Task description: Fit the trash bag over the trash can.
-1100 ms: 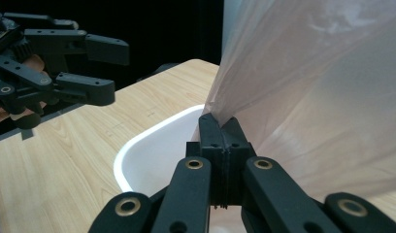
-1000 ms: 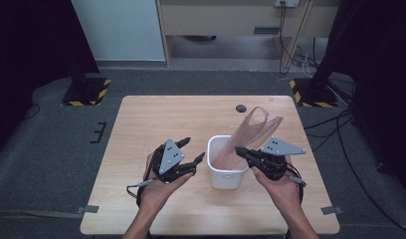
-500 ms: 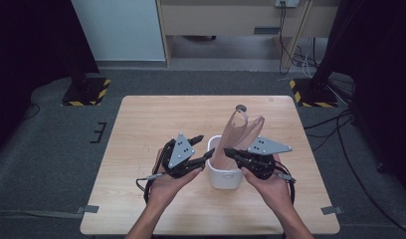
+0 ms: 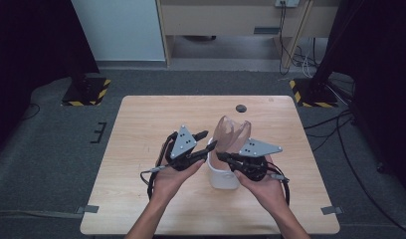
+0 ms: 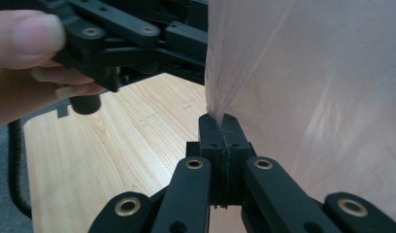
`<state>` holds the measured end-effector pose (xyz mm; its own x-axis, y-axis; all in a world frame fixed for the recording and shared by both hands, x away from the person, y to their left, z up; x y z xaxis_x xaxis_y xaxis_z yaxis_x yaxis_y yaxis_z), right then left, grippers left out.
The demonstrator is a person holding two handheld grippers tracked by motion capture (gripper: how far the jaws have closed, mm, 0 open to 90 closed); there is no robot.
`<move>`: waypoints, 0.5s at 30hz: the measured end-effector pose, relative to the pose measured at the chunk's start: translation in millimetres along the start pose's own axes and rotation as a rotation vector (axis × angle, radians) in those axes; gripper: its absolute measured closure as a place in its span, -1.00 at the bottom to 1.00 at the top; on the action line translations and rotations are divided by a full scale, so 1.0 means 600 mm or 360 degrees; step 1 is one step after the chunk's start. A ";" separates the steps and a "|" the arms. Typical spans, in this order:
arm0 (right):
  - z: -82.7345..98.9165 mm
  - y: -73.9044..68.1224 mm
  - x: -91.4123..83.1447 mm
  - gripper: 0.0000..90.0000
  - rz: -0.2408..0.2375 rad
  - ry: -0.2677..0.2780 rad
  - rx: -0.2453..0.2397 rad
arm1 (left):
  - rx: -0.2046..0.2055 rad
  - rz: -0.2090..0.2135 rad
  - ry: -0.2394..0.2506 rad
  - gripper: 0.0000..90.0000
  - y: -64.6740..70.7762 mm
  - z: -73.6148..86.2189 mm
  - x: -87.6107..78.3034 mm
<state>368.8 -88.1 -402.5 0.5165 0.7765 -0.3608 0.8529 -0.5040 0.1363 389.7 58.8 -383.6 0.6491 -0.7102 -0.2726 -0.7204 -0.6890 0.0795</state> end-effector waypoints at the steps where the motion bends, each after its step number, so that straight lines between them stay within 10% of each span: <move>1: 0.000 -0.001 0.001 1.00 -0.0006 0.0005 0.0001 | -0.0003 0.0010 -0.0004 0.27 0.000 0.000 0.002; 15: -0.002 -0.007 -0.003 1.00 -0.0074 0.0025 -0.0003 | 0.0026 0.0087 -0.0025 0.44 0.006 0.004 0.016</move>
<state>364.4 -86.9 -401.3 0.4772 0.8051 -0.3521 0.8763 -0.4663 0.1214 393.0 50.0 -388.0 0.6046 -0.7444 -0.2835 -0.7588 -0.6465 0.0790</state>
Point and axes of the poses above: each handheld gripper's, and its own axes: x roughly forward along the jaws, z roughly out of its underside, y roughly to its right, the point moved 5 cm from there along x, roughly forward along the jaws, and after that the axes turned 11 degrees about -x, right-handed, at the moved point
